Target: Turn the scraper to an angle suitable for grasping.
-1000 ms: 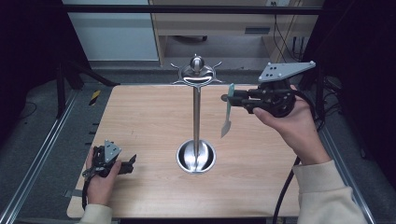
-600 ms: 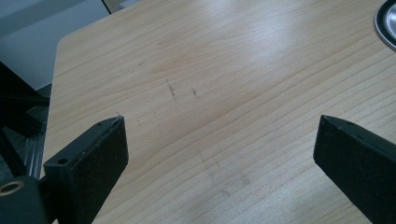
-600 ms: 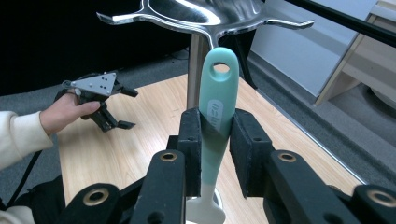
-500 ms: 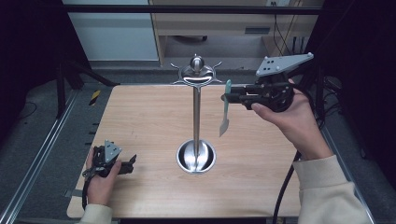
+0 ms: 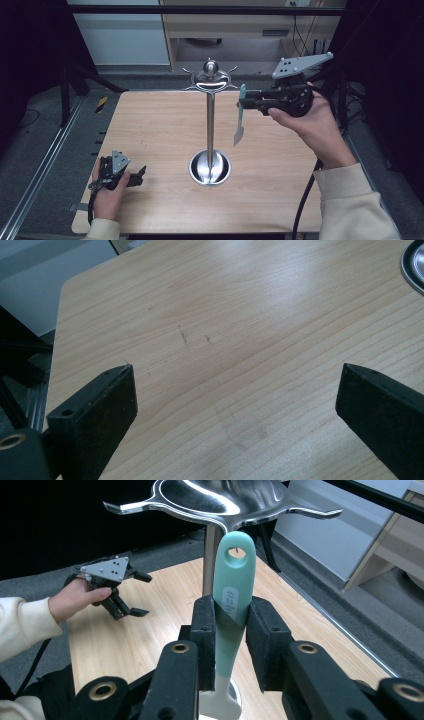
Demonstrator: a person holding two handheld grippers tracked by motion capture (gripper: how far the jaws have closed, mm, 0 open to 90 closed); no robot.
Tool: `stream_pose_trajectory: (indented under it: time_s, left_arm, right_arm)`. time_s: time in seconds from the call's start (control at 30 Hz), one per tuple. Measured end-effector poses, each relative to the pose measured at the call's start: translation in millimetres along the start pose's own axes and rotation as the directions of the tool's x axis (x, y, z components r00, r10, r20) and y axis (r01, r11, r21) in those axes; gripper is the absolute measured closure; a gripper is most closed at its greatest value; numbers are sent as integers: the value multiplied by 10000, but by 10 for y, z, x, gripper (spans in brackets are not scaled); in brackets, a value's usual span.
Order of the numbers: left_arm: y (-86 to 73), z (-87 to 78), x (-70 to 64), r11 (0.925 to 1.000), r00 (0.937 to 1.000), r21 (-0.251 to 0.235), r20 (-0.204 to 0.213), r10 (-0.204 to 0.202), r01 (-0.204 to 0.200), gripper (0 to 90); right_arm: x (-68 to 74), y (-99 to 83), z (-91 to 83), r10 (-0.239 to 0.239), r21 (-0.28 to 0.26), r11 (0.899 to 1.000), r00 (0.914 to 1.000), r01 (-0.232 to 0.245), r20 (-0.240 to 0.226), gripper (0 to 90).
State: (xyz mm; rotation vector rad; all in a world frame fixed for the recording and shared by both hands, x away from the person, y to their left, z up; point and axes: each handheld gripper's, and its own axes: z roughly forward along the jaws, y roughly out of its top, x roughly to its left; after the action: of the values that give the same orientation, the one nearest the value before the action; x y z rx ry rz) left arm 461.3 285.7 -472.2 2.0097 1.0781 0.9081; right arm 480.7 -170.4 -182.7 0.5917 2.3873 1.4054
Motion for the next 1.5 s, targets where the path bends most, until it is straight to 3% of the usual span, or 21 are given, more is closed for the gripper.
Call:
stream_pose_trajectory:
  time_s: [0.8,1.5]
  left_arm:
    - [1,1,-3,10000,10000,-9,-2,8,-8,29]
    - [0,1,-3,10000,10000,52,9,13,-13,29]
  right_arm:
    - [-13,54,68,45,442,9990,9997,-34,-238,748]
    - [-1,20,121,84,176,9998,9998,-82,-159,744]
